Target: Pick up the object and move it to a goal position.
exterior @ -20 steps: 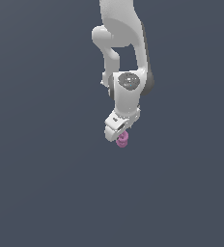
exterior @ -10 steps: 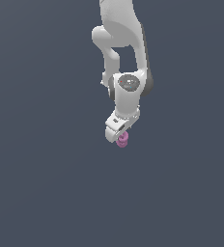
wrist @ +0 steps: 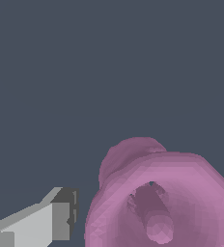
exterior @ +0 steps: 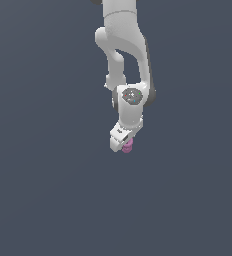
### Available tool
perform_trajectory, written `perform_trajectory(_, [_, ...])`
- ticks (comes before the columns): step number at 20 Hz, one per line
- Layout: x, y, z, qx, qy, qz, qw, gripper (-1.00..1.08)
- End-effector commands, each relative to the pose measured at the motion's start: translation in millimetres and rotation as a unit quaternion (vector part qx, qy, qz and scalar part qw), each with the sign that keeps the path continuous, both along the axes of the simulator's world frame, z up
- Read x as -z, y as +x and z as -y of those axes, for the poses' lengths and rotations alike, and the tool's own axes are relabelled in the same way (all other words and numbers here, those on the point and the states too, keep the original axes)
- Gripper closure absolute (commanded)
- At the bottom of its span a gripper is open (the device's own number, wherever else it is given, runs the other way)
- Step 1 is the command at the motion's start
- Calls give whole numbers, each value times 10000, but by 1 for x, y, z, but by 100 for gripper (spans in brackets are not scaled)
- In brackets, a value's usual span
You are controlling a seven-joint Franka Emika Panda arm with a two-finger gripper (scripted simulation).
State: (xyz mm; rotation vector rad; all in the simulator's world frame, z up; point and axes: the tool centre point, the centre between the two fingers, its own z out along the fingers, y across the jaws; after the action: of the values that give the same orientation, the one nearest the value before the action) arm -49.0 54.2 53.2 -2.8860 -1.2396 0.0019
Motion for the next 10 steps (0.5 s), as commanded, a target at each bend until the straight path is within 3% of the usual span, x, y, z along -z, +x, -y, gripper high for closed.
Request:
perform_trajectory(1, [5,1,0,-2,0,6,10000,-92])
perform_trajectory(3, [6,1,0,-2,0,6,10000,-92])
perform_trajectory(4, [6,1,0,-2,0,6,10000,108])
perform_trajectory(10, [6,1,0,-2,0,6,10000,108])
